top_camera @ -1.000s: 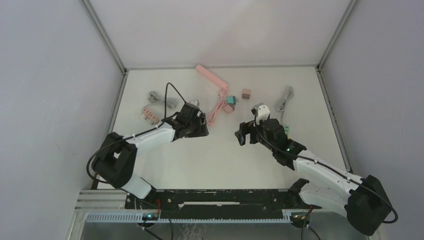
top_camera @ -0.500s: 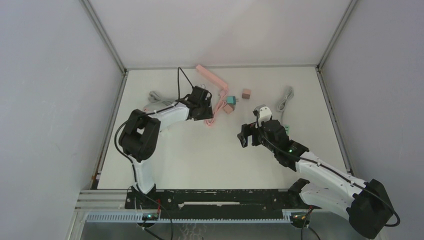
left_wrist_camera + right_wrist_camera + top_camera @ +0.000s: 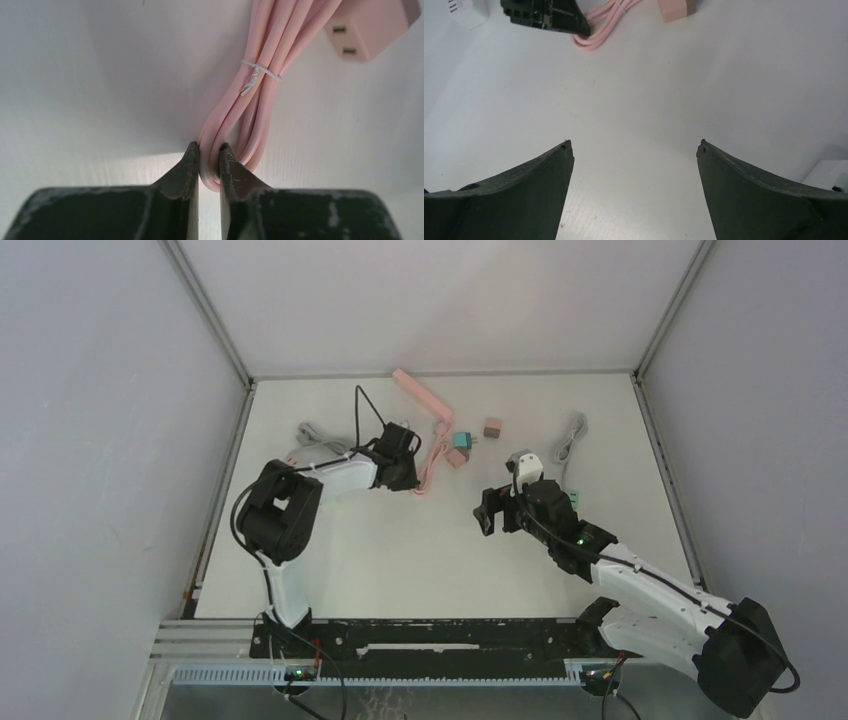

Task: Insert the plug
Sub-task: Pick up the socket from the center of the board.

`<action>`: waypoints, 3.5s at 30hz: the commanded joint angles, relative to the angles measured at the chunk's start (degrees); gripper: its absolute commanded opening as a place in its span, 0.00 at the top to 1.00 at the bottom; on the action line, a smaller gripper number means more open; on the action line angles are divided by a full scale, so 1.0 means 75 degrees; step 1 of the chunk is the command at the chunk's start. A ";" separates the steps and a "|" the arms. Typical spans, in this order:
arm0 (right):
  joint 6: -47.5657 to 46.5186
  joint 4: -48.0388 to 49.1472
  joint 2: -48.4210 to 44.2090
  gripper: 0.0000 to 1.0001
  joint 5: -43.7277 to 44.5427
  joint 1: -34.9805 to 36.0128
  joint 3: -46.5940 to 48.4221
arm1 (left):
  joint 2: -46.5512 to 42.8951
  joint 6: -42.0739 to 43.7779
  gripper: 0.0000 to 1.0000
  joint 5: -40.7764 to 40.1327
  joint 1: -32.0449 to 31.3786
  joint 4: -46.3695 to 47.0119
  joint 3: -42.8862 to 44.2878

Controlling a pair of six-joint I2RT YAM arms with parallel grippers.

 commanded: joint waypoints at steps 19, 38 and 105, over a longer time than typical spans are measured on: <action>0.0803 0.0814 0.2020 0.01 -0.0709 0.0011 0.1307 | -0.5336 -0.0298 0.86 0.1577 -0.1466 -0.0891 -0.4215; 0.0859 0.1653 0.5472 0.19 -0.0677 0.0008 0.2962 | -0.5837 -0.0429 0.45 0.0653 -0.1981 -0.1106 -0.4594; -0.2715 0.2092 0.5593 0.54 0.3868 0.3955 0.1948 | -0.2475 -0.3409 0.84 0.1978 0.0846 0.2783 -0.2992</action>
